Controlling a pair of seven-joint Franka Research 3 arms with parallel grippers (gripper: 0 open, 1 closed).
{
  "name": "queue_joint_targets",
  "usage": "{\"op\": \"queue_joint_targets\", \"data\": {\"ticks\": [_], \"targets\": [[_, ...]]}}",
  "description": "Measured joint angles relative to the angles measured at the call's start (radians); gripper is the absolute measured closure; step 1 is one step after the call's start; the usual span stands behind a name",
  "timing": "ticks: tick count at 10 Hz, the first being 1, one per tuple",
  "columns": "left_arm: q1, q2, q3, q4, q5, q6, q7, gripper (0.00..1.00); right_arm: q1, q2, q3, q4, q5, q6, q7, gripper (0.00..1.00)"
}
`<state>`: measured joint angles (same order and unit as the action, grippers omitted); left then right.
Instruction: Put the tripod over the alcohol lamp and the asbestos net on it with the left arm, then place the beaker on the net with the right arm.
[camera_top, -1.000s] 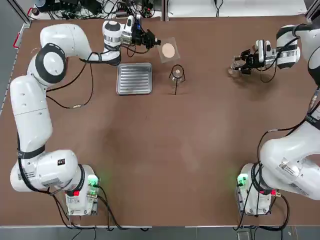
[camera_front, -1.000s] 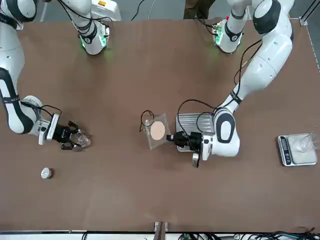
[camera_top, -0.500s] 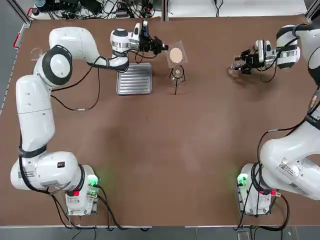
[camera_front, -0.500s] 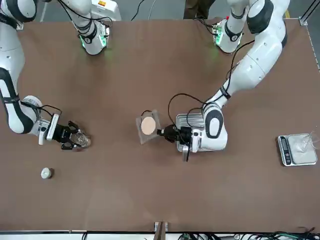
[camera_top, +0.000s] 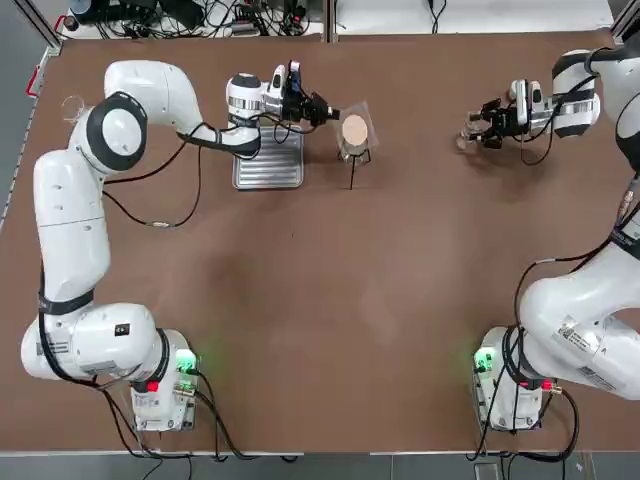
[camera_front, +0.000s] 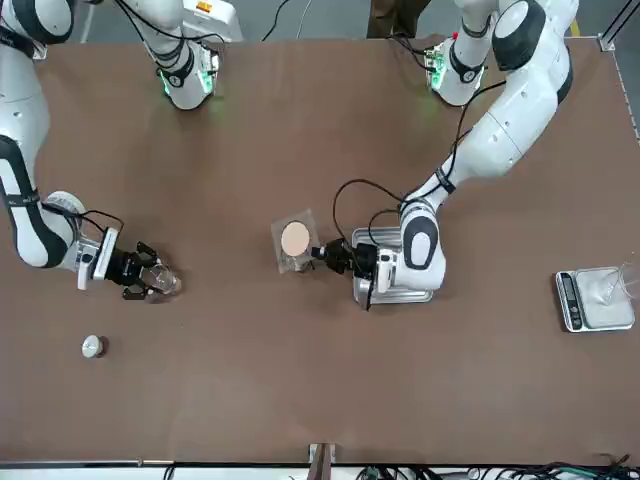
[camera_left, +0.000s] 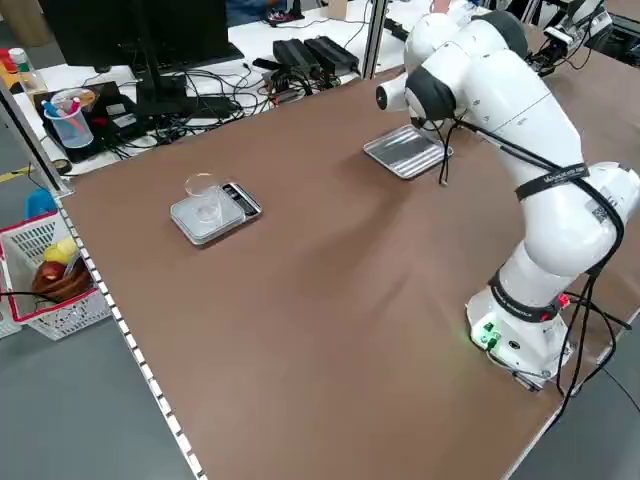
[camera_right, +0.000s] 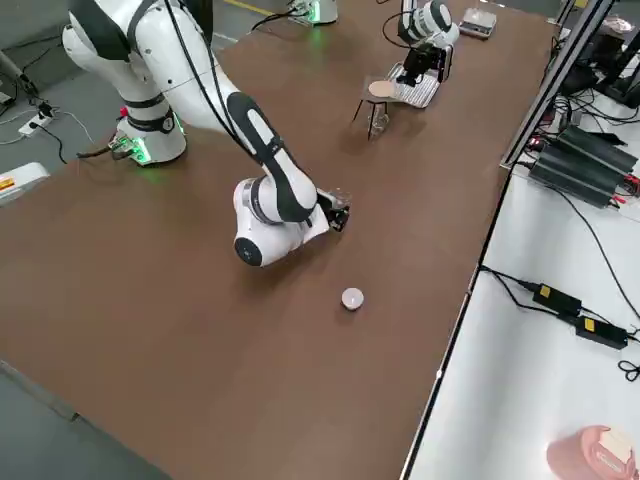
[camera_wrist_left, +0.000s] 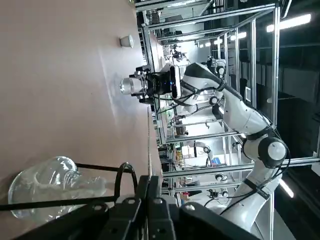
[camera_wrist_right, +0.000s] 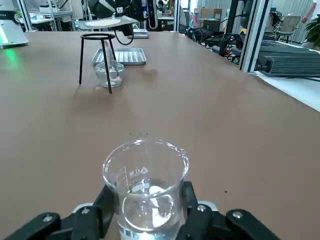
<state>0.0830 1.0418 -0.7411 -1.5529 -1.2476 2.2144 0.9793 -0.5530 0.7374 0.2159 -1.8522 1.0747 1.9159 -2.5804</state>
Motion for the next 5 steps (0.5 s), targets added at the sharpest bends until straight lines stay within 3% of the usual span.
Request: {"op": "queue_joint_targets", "data": {"ticks": [5], "targets": [[-0.002,0.0,0.0,-0.033,-0.001,0.0,0.028,0.98,0.005,0.0,0.0,0.0,0.0,0.0,0.0,0.42]]}}
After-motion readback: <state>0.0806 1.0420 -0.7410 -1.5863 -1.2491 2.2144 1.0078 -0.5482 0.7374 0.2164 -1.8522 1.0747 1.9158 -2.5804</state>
